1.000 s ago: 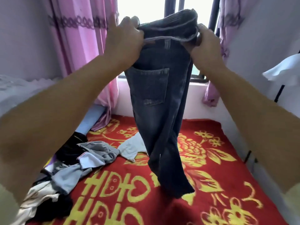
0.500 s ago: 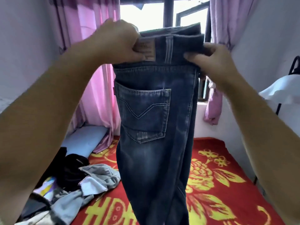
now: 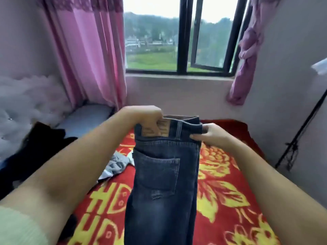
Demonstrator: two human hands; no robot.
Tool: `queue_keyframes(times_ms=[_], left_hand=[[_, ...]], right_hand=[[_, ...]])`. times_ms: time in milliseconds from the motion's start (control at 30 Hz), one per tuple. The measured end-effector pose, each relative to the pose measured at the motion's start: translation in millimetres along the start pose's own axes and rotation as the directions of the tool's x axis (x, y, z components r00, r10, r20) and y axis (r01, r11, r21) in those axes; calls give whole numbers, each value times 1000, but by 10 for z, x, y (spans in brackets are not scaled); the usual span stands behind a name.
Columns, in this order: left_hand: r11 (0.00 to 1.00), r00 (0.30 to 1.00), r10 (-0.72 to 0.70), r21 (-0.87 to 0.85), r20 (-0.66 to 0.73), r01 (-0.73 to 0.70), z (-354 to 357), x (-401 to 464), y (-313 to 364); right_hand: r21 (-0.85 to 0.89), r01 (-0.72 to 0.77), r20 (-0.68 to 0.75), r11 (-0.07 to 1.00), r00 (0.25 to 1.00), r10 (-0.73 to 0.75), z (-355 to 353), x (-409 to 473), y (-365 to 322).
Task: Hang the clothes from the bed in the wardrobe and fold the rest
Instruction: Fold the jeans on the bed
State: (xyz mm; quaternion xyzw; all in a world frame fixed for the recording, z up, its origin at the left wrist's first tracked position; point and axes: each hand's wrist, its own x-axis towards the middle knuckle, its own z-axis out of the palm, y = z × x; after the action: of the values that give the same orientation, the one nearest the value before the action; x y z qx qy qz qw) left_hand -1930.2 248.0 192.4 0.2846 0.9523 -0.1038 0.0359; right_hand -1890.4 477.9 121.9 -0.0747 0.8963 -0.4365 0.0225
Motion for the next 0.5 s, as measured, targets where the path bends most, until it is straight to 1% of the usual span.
queue_keyframes(times_ms=[67, 100, 167, 200, 267, 333, 433, 500], left_hand=[[997, 982, 70, -23, 178, -67, 881, 313, 193], [996, 966, 90, -31, 241, -85, 1235, 399, 273], [994, 936, 103, -56, 336, -89, 1849, 612, 377], [995, 932, 93, -58, 350, -78, 2107, 745, 403], [998, 944, 56, -49, 324, -42, 2479, 974, 404], [998, 969, 12, -57, 245, 2, 2688, 1209, 358], [993, 986, -93, -65, 138, 102, 2960, 1610, 222], [975, 981, -195, -107, 15, 195, 3234, 1933, 123]], right_hand=[[-78, -111, 161, 991, 979, 122, 433, 19, 756], [-99, -155, 211, 983, 962, 173, 609, -3, 1026], [-109, -246, 278, 963, 923, 267, 895, 43, 1507], [-103, -277, 284, 955, 912, 295, 1003, 121, 1702], [-71, -316, 254, 946, 912, 323, 1144, 334, 1977], [-16, -322, 177, 947, 931, 320, 1236, 613, 2146], [46, -336, 28, 941, 942, 335, 1392, 1096, 2395], [58, -356, -97, 933, 928, 360, 1561, 1445, 2673]])
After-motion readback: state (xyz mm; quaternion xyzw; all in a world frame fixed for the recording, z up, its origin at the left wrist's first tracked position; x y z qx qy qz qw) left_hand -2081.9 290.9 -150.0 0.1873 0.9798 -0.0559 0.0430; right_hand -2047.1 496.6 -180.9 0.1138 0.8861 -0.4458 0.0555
